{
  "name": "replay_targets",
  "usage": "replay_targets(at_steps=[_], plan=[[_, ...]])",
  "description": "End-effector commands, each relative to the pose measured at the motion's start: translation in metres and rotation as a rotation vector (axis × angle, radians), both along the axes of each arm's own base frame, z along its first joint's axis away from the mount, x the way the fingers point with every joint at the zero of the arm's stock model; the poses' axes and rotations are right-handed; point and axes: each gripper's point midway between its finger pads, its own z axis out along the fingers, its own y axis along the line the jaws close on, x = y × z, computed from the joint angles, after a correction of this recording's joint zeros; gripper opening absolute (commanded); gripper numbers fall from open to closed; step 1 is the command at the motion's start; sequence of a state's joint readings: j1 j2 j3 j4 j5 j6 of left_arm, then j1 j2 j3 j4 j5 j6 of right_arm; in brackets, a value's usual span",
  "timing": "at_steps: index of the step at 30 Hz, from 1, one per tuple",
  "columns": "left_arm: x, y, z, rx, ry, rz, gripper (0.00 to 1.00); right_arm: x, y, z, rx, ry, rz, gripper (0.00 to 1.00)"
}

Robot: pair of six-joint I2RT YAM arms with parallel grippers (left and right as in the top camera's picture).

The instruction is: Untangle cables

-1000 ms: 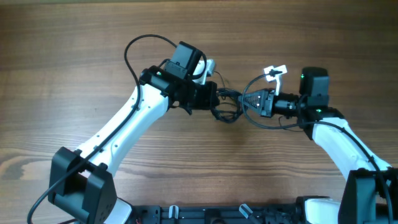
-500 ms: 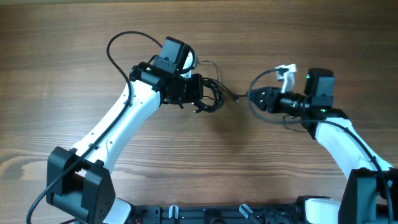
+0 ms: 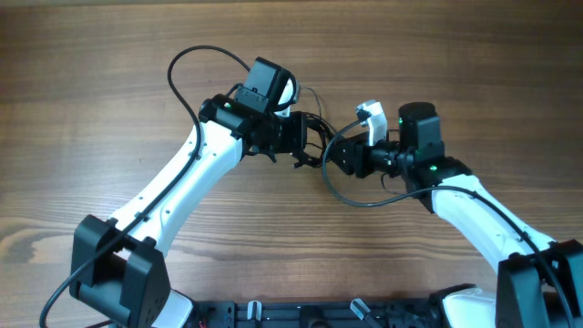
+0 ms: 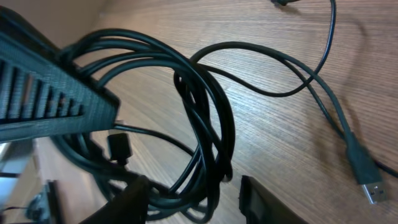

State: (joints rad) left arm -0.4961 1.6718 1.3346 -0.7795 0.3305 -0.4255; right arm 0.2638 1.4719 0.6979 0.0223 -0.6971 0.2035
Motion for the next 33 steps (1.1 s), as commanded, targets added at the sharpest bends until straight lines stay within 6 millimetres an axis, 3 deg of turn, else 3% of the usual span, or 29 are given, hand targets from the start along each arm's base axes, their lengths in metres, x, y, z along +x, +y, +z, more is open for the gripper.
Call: replay_targets(at_steps=[1, 3, 5, 9, 12, 14, 15, 17, 24, 29, 33], plan=[[-0.002, -0.006, 0.004, -0.024, 0.003, -0.007, 0.04, 0.011, -0.002, -0.007, -0.085, -0.046, -0.049, 0.29], [-0.001, -0.005, 0.004, -0.023, 0.003, -0.006, 0.04, 0.011, -0.004, -0.009, -0.09, -0.041, -0.057, 0.04], [0.0, -0.003, 0.003, -0.009, -0.003, 0.002, 0.04, 0.022, -0.019, -0.013, -0.086, 0.027, -0.185, 0.04], [0.003, 0.018, -0.007, 0.095, 0.01, 0.102, 0.04, 0.041, -0.082, -0.03, -0.099, 0.185, -0.511, 0.04], [0.003, 0.022, -0.008, 0.114, 0.012, 0.113, 0.04, 0.039, -0.143, -0.048, -0.139, 0.304, -0.745, 0.04], [0.004, 0.021, -0.008, 0.106, 0.008, 0.122, 0.04, 0.037, -0.158, -0.05, -0.129, 0.33, -0.77, 0.04], [0.005, 0.02, -0.007, 0.103, 0.005, 0.122, 0.04, 0.037, -0.157, -0.049, -0.12, 0.326, -0.749, 0.06], [0.007, 0.019, -0.006, 0.099, -0.002, 0.121, 0.04, 0.036, -0.147, -0.045, -0.094, 0.308, -0.675, 0.18], [0.007, 0.018, -0.005, 0.083, 0.009, 0.15, 0.04, 0.021, -0.077, 0.001, 0.113, 0.122, -0.191, 0.54], [0.008, 0.016, -0.005, 0.063, 0.03, 0.192, 0.04, 0.01, -0.044, -0.006, 0.033, 0.081, -0.089, 0.62], [0.005, 0.012, -0.003, 0.04, 0.044, 0.178, 0.04, 0.01, -0.03, -0.022, -0.116, 0.048, -0.117, 0.69]])
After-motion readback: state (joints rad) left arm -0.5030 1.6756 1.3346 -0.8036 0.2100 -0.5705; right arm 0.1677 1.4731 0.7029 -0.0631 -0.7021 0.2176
